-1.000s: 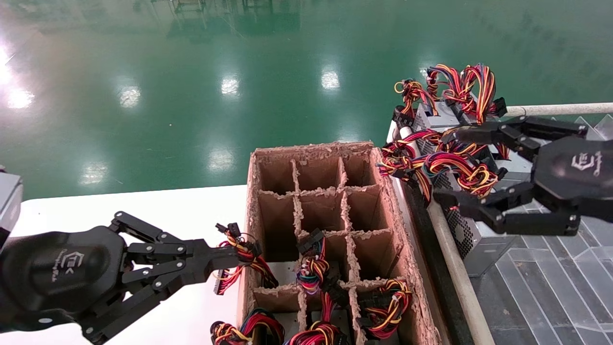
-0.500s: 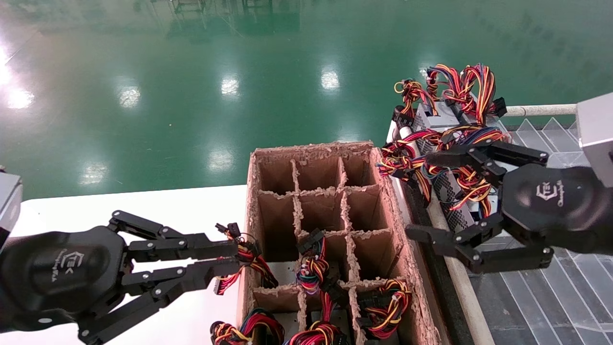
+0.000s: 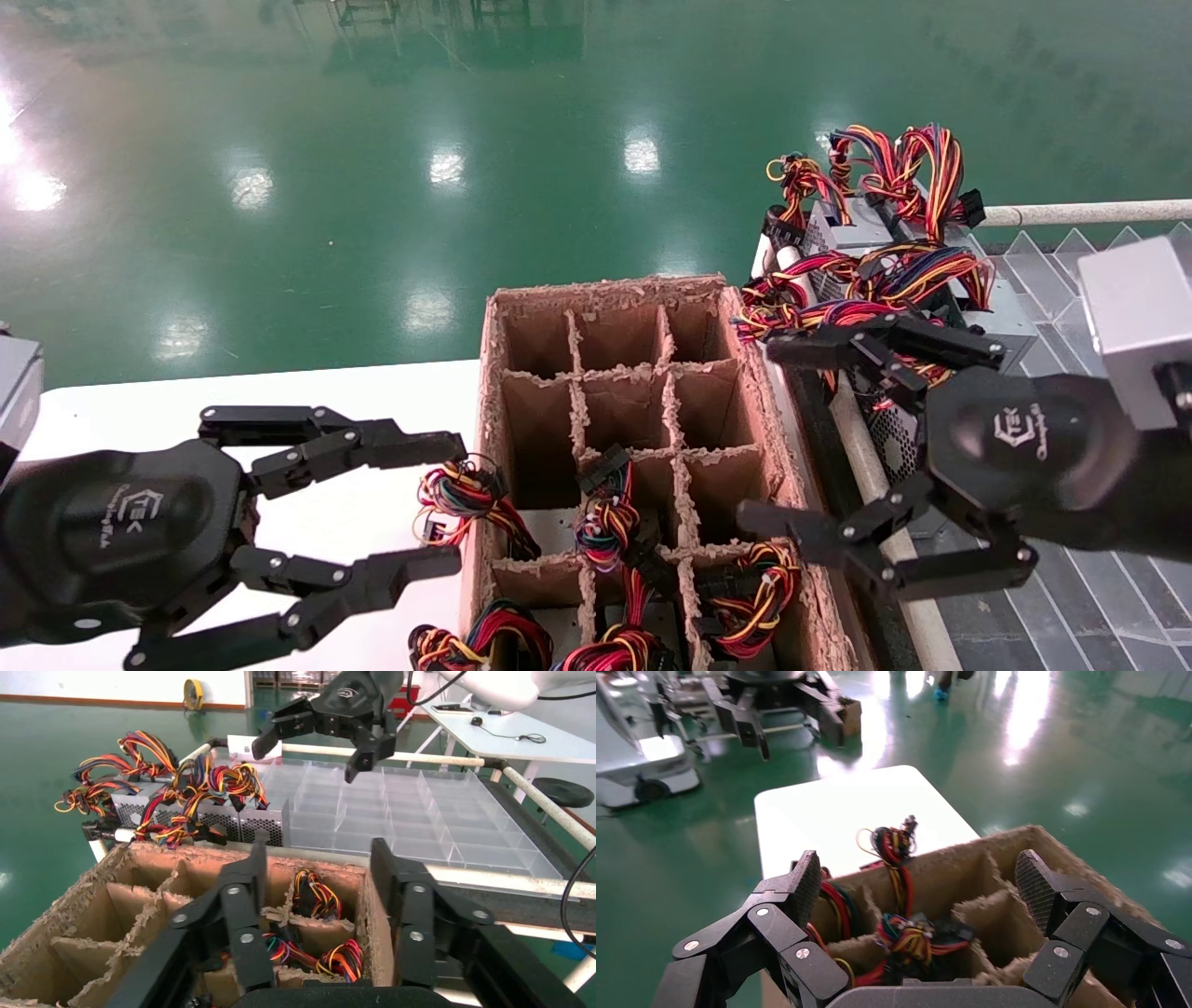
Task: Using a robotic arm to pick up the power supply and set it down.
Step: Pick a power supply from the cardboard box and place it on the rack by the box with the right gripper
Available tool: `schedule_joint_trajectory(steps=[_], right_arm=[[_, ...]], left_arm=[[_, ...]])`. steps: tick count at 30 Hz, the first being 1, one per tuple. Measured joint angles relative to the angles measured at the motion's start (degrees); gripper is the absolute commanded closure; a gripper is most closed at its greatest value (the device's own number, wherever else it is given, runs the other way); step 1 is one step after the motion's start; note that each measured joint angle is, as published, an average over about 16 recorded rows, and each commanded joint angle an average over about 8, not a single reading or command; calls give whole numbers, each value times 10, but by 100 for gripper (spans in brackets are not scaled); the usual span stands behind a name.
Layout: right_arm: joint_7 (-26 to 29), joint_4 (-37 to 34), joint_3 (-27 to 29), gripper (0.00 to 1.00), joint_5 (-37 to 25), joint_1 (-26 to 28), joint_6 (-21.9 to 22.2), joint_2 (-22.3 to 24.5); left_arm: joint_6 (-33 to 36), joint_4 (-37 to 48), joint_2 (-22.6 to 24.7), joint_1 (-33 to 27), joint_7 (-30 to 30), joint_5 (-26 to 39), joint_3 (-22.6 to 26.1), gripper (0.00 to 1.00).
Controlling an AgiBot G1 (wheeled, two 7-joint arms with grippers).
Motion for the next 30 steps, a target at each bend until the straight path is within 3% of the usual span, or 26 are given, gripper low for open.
schedule_joint_trajectory(steps=[30], right_arm=[[-62, -10, 31, 0, 69, -78, -45, -62]], left_arm=[[0, 0, 0, 0, 0, 0, 0, 0]])
